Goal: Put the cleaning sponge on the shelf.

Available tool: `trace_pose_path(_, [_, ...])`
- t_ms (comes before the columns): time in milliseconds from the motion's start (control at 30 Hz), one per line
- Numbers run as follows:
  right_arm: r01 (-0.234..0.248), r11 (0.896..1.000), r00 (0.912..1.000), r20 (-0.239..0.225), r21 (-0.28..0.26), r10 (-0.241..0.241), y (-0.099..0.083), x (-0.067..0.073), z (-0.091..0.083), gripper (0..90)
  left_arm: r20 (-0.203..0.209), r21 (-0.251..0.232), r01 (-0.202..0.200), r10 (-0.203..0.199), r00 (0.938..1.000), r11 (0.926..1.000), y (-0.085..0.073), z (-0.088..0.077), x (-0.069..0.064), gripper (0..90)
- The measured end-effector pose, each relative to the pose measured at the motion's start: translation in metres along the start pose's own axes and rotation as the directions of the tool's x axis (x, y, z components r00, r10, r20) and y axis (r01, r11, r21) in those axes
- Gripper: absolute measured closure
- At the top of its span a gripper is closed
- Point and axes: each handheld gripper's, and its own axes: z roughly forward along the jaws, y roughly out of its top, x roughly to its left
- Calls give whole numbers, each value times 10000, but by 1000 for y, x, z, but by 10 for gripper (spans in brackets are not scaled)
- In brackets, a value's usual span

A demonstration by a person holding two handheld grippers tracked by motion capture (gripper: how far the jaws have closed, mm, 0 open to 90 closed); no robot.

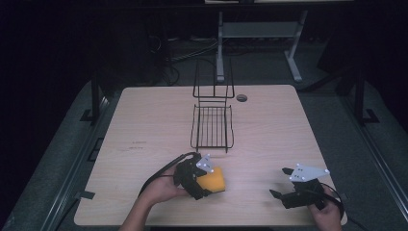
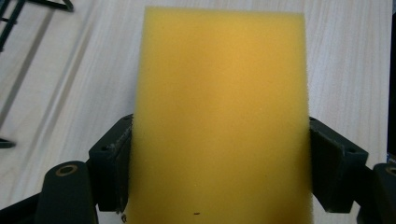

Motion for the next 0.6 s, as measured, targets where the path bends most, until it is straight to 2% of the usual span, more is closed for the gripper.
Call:
trace_pose_path(333, [-13,10000,10000,-89,-23,13,0,0,1,138,-85,-36,-25,25,10000,10000,6,-9,9,217])
trace_pose_path(500, [16,10000,9998,-181,-10,-16,1,1,3,138,-61,-390,33,-35,10000,9992,11,-18,17,217])
trace_pose_path(600, [-17,10000,9998,-192,-22,17,1,1,4,138,-62,-351,56,-58,10000,9994,15,-19,23,217])
